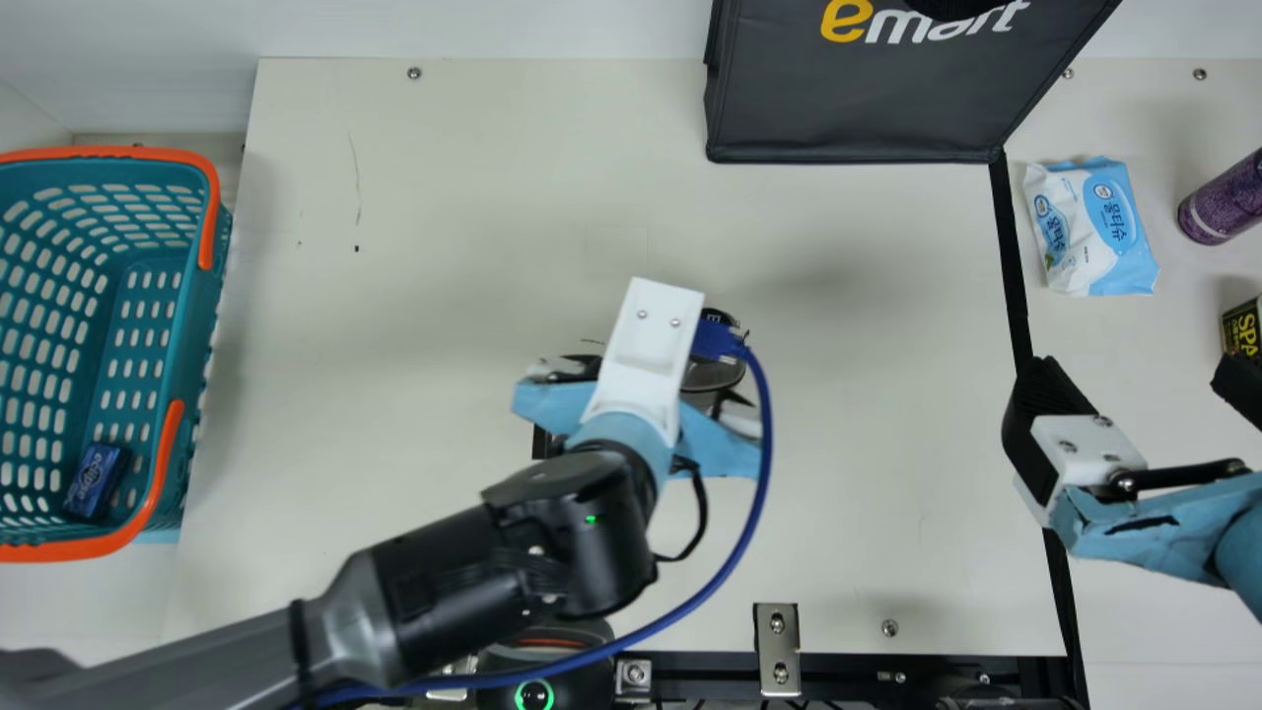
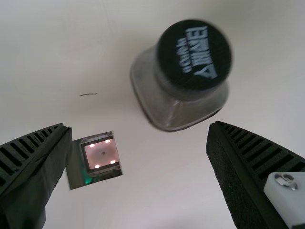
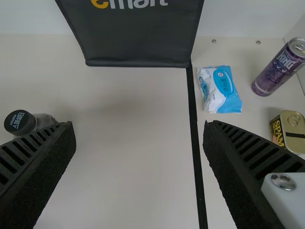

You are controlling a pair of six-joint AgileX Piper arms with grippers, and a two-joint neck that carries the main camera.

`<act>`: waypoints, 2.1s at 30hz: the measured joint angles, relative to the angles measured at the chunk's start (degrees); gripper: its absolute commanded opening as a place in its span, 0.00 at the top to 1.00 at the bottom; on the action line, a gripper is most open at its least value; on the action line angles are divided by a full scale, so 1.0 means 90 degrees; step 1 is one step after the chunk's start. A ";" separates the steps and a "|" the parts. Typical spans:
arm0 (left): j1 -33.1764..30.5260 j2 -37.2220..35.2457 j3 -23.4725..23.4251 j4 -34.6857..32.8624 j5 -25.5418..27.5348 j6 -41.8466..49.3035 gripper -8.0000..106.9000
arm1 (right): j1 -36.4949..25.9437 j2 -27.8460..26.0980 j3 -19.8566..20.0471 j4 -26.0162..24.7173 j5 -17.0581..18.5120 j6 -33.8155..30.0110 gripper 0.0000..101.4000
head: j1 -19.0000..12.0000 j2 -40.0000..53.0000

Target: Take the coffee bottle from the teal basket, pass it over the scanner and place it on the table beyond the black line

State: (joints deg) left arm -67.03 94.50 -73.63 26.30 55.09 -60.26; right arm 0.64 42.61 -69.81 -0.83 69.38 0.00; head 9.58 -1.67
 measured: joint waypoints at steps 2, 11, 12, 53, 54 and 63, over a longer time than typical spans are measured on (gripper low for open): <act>0.0123 -0.0224 0.0278 -0.0069 -0.0064 0.0248 0.15 | 0.0000 0.0000 0.0000 0.0000 0.0000 0.0000 0.06 | 0.0000 0.0010; 0.1006 -0.1484 0.1626 -0.0292 -0.0341 0.1171 0.15 | 0.0000 0.0000 0.0000 0.0000 -0.0004 0.0000 0.06 | 0.0000 0.0000; 0.1139 -0.1605 0.1732 -0.0346 -0.0372 0.1282 0.15 | 0.0000 0.0000 0.0000 0.0000 -0.0004 0.0000 0.06 | 0.0000 0.0010; 0.6676 -0.4745 0.1566 -0.2922 0.0938 0.6585 0.15 | 0.0008 0.0000 0.0000 0.0000 0.0001 0.0000 0.06 | 0.0000 0.0010; 0.6676 -0.4745 0.1566 -0.2922 0.0963 0.6585 0.15 | 0.0024 0.0027 -0.0007 0.0000 0.0001 0.0000 0.06 | 0.0000 0.0010; 0.6676 -0.4745 0.1566 -0.2922 0.0937 0.6585 0.15 | 0.0679 0.0581 -0.0118 0.0338 -0.0048 -0.0314 0.06 | 0.0000 0.0000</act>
State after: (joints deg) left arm -6.95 51.79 -59.53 0.00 63.53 -0.99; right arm 6.75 47.84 -70.87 2.21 68.95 -2.83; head 9.58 -1.67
